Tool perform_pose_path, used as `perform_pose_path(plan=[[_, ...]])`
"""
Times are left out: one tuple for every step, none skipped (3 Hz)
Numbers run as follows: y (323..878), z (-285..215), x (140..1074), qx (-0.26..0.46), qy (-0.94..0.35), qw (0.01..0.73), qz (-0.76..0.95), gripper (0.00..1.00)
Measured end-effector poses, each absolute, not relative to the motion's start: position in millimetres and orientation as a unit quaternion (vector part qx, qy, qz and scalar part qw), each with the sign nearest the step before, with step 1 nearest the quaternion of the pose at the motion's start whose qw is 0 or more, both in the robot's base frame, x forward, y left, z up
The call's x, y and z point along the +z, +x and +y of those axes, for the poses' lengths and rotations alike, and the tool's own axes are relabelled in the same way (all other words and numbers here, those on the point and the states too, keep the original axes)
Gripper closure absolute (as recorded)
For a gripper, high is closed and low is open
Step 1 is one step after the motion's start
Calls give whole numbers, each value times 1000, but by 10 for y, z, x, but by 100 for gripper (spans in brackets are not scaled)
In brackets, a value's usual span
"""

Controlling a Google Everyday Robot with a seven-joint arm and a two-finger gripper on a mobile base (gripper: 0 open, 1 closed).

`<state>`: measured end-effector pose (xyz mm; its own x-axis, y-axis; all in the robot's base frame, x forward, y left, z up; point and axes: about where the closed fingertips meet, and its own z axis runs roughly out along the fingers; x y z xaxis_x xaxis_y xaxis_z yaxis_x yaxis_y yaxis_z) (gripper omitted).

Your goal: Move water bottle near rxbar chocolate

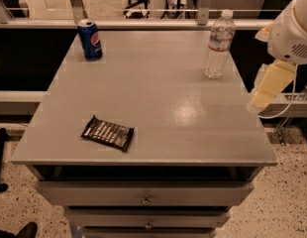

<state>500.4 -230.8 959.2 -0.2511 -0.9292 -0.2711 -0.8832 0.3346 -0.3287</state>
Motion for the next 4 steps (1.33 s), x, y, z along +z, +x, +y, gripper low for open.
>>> perform_pose_path(plan=[[5537, -2448, 9422, -69, -539, 244, 803, 0], [6100, -2505, 9286, -58, -485, 298, 820, 0], [6433, -2453, 9270, -32, -448, 347, 823, 0], [6668, -2395, 9262, 5, -420, 404, 813, 0]])
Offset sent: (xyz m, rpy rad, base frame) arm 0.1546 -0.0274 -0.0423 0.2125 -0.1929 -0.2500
